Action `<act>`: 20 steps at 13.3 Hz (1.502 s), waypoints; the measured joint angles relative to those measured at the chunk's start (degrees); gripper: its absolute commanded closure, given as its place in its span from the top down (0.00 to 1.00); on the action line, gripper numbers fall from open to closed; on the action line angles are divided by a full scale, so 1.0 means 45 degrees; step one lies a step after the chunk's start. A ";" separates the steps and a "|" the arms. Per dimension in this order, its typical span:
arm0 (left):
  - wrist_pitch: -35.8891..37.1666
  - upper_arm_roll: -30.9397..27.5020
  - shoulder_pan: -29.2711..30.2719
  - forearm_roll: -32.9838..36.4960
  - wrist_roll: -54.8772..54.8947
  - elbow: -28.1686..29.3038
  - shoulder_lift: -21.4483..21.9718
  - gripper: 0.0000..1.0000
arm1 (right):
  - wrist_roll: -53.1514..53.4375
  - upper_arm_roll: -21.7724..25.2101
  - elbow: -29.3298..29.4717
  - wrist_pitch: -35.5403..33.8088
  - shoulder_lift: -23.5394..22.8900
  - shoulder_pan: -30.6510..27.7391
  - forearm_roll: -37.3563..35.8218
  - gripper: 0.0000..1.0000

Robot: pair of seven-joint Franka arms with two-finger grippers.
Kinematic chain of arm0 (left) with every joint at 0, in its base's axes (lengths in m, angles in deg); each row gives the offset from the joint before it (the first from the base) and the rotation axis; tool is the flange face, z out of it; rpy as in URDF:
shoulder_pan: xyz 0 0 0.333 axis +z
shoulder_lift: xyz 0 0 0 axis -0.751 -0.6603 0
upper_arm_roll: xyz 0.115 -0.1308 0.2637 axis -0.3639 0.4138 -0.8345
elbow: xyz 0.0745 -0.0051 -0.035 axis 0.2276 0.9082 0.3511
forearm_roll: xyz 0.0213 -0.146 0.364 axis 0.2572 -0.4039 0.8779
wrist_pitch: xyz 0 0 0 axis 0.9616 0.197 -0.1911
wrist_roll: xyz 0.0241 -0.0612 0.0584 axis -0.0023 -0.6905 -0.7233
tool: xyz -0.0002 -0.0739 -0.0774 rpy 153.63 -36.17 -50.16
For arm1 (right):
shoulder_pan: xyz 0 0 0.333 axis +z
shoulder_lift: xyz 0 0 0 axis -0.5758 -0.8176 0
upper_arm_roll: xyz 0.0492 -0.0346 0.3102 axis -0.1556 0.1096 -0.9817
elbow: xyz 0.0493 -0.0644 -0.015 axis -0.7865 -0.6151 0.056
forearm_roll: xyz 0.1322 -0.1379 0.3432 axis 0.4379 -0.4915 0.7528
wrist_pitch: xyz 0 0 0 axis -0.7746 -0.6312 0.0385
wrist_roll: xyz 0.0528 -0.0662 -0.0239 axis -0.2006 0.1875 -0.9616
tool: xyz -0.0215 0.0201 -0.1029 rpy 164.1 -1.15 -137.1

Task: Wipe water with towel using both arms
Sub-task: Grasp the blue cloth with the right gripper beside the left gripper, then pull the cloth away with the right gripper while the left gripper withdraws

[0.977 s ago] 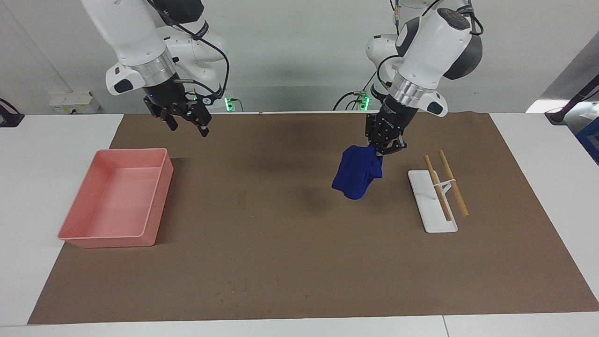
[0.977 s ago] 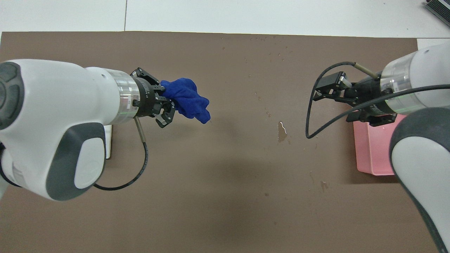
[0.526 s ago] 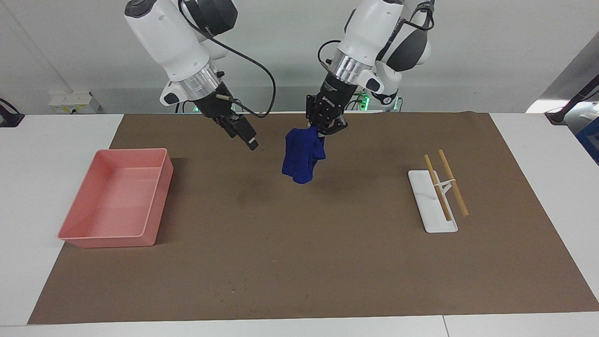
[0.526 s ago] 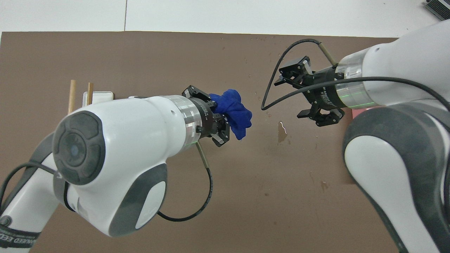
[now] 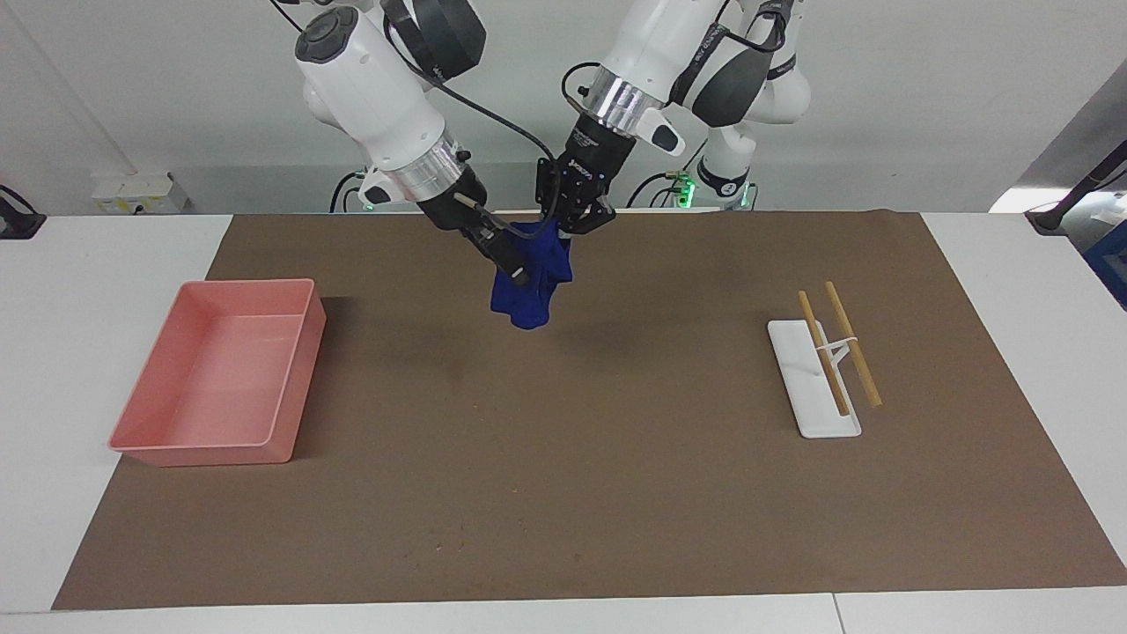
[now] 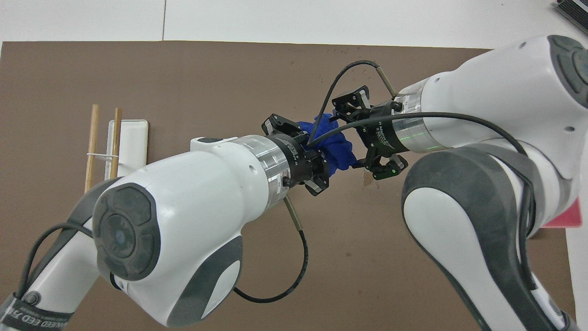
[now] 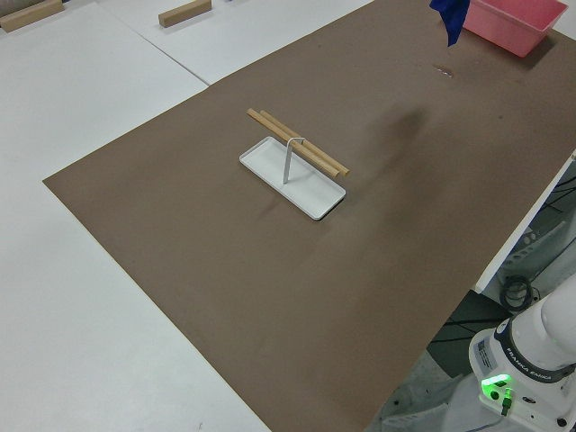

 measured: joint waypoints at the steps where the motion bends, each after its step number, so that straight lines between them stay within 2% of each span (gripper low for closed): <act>1: -0.0098 -0.0003 0.0000 0.0000 -0.0034 0.0000 0.0000 0.00 | 0.0097 -0.0001 -0.0014 0.0000 0.0000 0.0045 0.0107 0.95; 2: -0.0253 -0.0010 0.0000 0.0000 -0.0069 0.0000 -0.0001 0.00 | 0.0222 -0.0005 -0.0015 0.0001 0.0001 0.0054 0.0284 0.83; 3: -0.0376 -0.0017 0.0000 0.0000 -0.0075 0.0000 -0.0001 0.00 | 0.0306 -0.0005 -0.0015 0.0007 0.0000 0.0053 0.0388 0.62; 5: -0.0428 -0.0020 0.0000 0.0000 -0.0077 0.0000 -0.0001 0.00 | 0.0332 -0.0004 -0.0014 0.0025 0.0001 0.0053 0.0591 0.07; 6: -0.0428 -0.0020 0.0000 0.0000 -0.0078 0.0000 -0.0001 0.00 | 0.0333 -0.0001 -0.0014 0.0059 0.0001 0.0052 0.0649 0.00; 14: -0.0443 -0.0026 -0.0002 -0.0001 -0.0078 -0.0003 0.0000 0.00 | 0.0334 0.0027 0.0018 0.0337 0.0000 0.0045 0.0665 0.00; 15: -0.0454 -0.0027 -0.0002 -0.0001 -0.0078 -0.0005 0.0000 0.28 | 0.0334 0.0031 0.0032 0.0347 0.0000 0.0038 0.0665 0.00; 16: -0.0483 -0.0031 -0.0002 0.0000 -0.0078 -0.0010 0.0001 0.77 | 0.0334 0.0043 0.0068 0.0359 0.0001 0.0021 0.0664 0.00; 17: -0.0520 -0.0034 -0.0001 0.0012 -0.0073 -0.0016 0.0001 1.00 | 0.0334 0.0056 0.0112 0.0362 0.0003 -0.0021 0.0664 0.00; 20: -0.0522 -0.0034 -0.0001 0.0175 -0.0068 -0.0035 0.0016 1.00 | 0.0161 0.0113 0.0139 0.0476 0.0004 -0.0206 0.0636 0.00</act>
